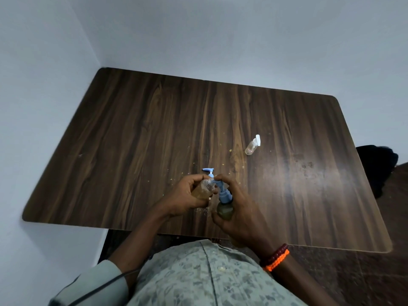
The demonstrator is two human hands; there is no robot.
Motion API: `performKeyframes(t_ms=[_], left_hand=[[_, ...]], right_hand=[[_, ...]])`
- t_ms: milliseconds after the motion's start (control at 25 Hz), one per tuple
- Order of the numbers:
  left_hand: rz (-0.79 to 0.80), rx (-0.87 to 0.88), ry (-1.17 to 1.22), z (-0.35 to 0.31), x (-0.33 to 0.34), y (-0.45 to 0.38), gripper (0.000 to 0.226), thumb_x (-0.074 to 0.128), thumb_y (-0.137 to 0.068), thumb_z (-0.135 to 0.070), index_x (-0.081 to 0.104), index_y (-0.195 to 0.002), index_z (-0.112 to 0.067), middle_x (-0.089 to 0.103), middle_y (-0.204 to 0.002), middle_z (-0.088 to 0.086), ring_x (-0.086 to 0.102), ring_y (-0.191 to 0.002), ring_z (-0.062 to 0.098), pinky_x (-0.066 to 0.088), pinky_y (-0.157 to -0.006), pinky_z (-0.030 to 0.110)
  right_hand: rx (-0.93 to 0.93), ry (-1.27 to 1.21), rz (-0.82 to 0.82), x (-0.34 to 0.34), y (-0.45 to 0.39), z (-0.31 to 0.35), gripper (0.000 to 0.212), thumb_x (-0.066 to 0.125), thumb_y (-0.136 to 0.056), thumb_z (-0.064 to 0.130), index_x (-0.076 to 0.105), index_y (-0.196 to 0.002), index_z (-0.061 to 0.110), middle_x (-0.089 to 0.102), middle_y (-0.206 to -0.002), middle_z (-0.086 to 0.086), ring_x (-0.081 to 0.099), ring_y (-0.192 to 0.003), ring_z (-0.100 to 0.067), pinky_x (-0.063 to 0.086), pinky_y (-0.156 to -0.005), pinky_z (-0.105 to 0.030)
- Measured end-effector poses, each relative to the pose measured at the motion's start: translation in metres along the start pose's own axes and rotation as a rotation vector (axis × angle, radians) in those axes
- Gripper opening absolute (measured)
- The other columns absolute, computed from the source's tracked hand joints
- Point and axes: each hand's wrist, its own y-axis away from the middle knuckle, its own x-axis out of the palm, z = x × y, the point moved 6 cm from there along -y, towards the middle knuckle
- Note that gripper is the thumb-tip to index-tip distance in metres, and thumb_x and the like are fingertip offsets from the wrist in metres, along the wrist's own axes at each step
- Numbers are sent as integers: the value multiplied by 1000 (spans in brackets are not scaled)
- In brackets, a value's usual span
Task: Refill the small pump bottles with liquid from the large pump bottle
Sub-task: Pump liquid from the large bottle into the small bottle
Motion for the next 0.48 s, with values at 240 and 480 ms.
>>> performKeyframes(t_ms=[240, 480], left_hand=[[20, -11, -25, 4, 4, 2, 49, 74, -83, 15, 67, -126, -5, 71, -122, 23, 68, -115, 41, 57, -96, 61], [7, 1, 5, 0, -1, 0, 50, 76, -83, 13, 68, -125, -13, 72, -121, 19, 71, -113, 36, 58, -95, 59]], right_hand=[[34, -13, -35, 1, -1, -4, 63, 82, -85, 24, 44, -134, 33, 65, -115, 3, 65, -89, -15, 56, -72, -29], [-1, 4, -2, 1, -1, 0, 84, 84, -84, 26, 35, -152, 33, 60, -136, 5, 65, -106, -12, 59, -85, -27]])
